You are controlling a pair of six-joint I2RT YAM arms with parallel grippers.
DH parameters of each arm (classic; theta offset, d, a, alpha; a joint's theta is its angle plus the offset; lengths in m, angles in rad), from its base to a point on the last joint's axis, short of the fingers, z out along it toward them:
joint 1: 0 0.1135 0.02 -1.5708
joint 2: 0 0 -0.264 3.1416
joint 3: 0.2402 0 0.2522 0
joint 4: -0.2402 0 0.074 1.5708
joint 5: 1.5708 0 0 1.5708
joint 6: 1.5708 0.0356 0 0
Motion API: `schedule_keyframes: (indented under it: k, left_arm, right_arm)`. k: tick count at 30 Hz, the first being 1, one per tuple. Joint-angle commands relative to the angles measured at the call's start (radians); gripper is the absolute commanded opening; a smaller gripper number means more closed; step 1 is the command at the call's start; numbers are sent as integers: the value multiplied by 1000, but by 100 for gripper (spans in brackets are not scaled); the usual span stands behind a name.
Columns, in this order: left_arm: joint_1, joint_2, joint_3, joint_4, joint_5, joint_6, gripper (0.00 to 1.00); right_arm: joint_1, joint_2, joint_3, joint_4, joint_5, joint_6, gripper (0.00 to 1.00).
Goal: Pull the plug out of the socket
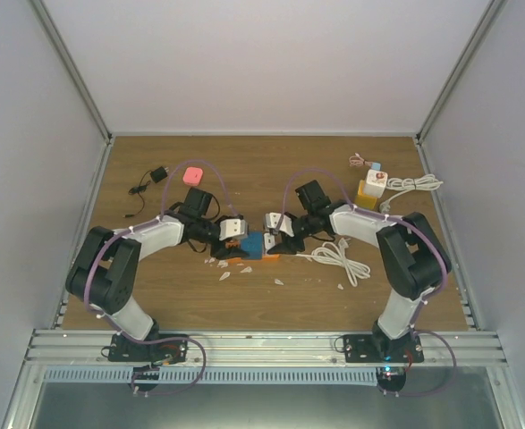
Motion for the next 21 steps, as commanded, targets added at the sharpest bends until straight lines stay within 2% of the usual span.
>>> schedule_keyframes:
  k: [1,8,17,21]
  left_arm:
    - [44,-66,-2,26,125,-8,9]
    - [68,-94,-15,27,185,-12,6]
    - [141,-75,27,8,296,-52,3]
    - [147,-79,27,-7,277,-32,2]
  right_arm:
    - [31,31,20,13,68,-14,52]
    - [54,82,64,-11,92,17,28]
    - [67,108,73,-27,159,18,21]
    - [67,107,71,-29,160,19,20]
